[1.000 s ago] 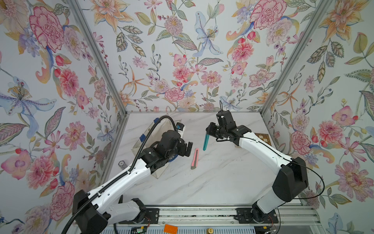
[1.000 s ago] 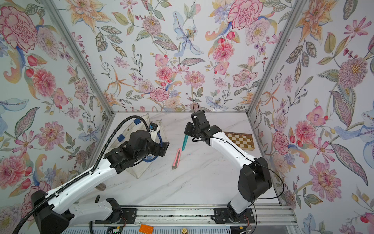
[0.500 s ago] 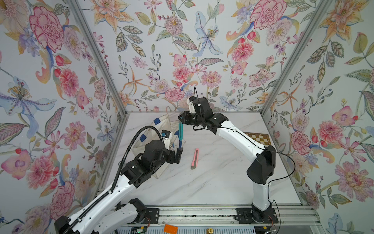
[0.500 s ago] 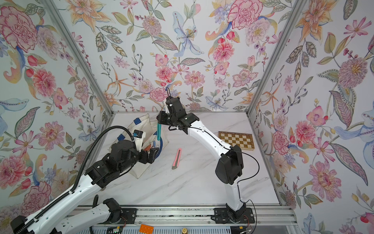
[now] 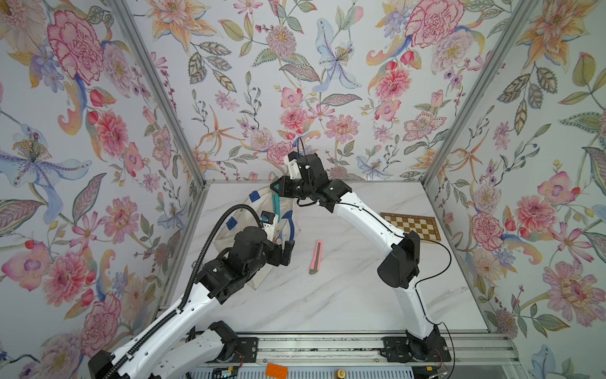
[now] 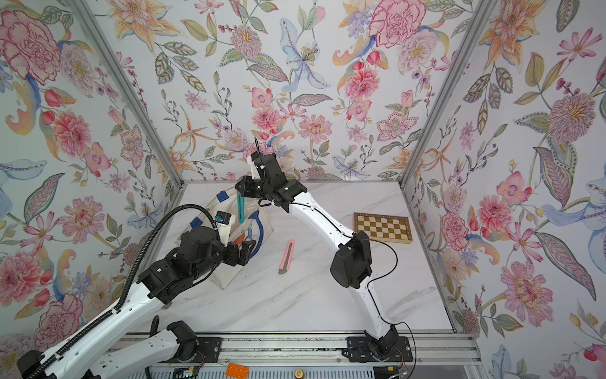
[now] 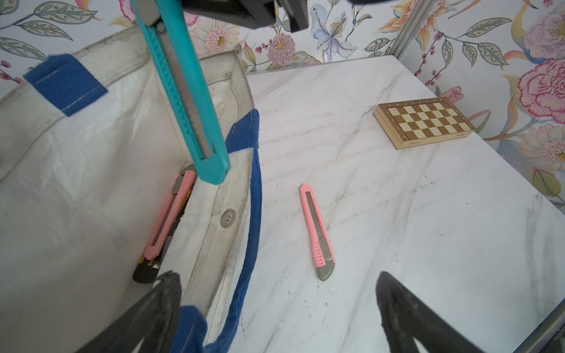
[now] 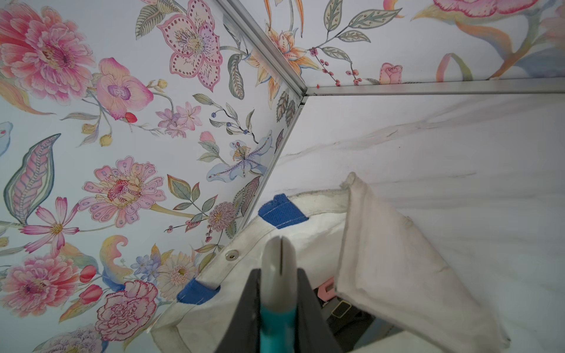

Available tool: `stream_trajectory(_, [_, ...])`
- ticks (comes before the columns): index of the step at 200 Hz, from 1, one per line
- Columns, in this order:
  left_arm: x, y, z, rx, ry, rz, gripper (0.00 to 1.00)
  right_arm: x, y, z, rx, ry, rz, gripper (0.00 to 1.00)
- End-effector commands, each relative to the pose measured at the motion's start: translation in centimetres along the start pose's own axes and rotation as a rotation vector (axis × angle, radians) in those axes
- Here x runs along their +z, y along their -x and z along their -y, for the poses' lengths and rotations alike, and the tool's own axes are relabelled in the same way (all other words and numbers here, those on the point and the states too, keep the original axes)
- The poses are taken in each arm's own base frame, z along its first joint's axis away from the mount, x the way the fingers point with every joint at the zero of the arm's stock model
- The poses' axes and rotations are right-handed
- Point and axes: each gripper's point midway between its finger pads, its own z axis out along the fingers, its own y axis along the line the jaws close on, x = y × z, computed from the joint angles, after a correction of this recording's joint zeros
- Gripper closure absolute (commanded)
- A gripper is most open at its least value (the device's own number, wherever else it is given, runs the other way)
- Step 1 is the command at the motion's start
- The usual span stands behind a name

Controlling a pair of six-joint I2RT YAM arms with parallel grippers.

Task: Place the art knife into the pouch
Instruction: Place the utility knife in the pouch, then pick up the utility knife at the center of the board.

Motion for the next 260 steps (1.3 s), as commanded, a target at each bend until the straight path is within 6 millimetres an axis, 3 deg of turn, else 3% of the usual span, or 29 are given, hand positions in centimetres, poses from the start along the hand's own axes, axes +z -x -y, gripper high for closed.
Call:
stream_trajectory(1, [-0.7,1.8,-0.4,0.005,0.022,0.048,0.01,0.8,-0.3,-0.7,0.007,0.040,-0.020,0.98])
stream_trajectory(40, [-0.8,2.1,-0.4,-0.003,0.023,0.059,0.01,2.3,-0.9,-0.5,0.019,0.065,-0.041,0.91])
stream_trajectory(69, [-0.7,2.2,-0.2,-0.006,0.015,0.060,0.01,2.4,-0.9,-0.9,0.024,0.093,-0.054,0.36])
stream_trajectory(86, [-0.7,2.3,-0.1,-0.008,0.008,0.060,0.01,1.6,-0.1,-1.3,0.010,0.098,-0.036,0.15])
stream_trajectory(105, [-0.8,2.5,0.0,-0.004,0.002,0.059,0.01,0.0,1.5,-2.0,-0.008,0.109,-0.002,0.00])
stream_trajectory(143, [-1.1,3.0,0.1,-0.003,-0.001,0.073,0.01,-3.7,4.6,-2.7,-0.040,0.109,0.071,0.01])
stream_trajectory(174, [-1.5,3.5,0.4,-0.007,-0.013,0.081,0.00,-6.0,5.6,-2.2,-0.055,0.068,0.108,0.01])
stream_trajectory(222, [-1.1,3.3,0.7,-0.015,-0.027,0.053,0.01,-10.2,5.6,-2.0,-0.101,-0.011,0.149,0.01])
stream_trajectory(260, [0.5,2.2,1.8,-0.021,-0.071,-0.014,0.00,-13.6,4.3,0.7,-0.099,-0.135,0.175,0.01])
